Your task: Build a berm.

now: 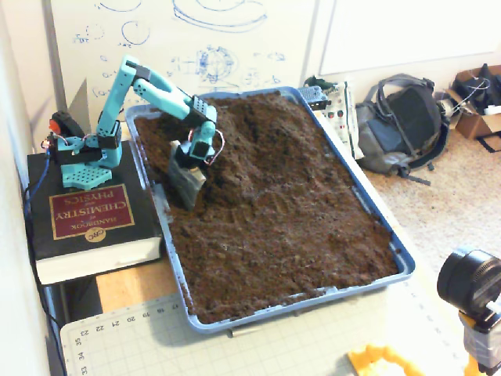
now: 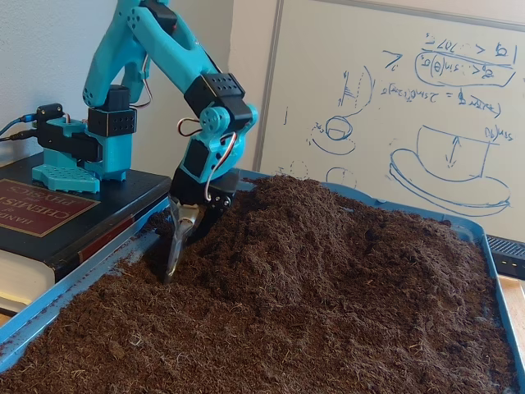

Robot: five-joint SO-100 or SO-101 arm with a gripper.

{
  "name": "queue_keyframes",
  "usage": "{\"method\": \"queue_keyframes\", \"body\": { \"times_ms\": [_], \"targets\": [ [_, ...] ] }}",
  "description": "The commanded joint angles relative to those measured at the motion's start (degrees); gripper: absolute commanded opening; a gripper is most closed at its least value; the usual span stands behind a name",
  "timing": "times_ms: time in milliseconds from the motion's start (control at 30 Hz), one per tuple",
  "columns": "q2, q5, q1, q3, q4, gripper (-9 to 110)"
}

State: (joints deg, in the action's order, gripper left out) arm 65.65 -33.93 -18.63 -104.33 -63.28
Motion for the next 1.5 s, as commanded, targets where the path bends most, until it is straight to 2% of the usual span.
{"method": "queue_keyframes", "body": {
  "times_ms": [0,200,1067,1467],
  "targets": [
    [0.6,2.7,1.9,4.8,1.5,1],
    [0.6,5.4,3.1,9.4,2.1,1],
    [-2.9,5.6,3.5,21.7,2.3,1],
    [-1.1,5.6,2.5,22.3,2.3,1]
  ]
}}
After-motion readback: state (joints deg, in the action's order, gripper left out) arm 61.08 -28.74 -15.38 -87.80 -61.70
